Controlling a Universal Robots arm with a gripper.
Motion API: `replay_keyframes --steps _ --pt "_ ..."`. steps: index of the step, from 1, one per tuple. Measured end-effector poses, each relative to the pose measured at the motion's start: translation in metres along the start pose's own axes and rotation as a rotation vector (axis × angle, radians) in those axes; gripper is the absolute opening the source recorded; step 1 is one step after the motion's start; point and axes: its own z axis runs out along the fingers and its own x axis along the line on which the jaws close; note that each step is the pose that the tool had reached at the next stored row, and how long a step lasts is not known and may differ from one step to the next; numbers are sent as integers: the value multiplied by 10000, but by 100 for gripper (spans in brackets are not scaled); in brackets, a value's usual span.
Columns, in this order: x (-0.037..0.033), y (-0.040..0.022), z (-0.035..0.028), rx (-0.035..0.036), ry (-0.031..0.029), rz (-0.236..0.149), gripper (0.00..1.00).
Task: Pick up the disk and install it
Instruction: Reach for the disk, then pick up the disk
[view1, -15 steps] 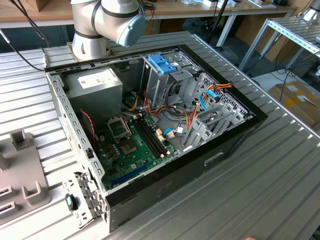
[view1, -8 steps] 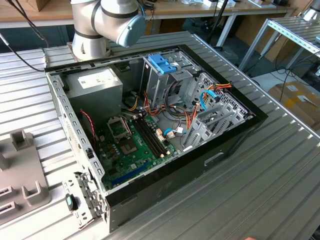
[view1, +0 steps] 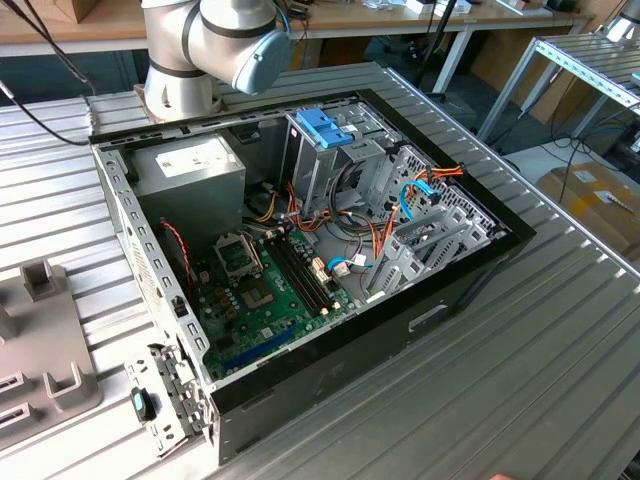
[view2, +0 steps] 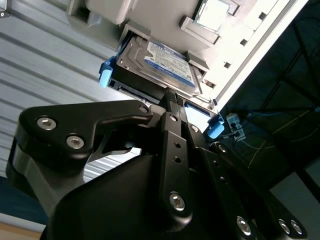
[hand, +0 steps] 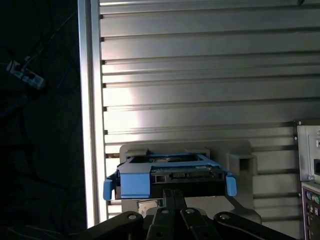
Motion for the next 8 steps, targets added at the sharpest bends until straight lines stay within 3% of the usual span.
replay_keyframes --steps 8 --pt "2 0 22 1 18 -23 11"
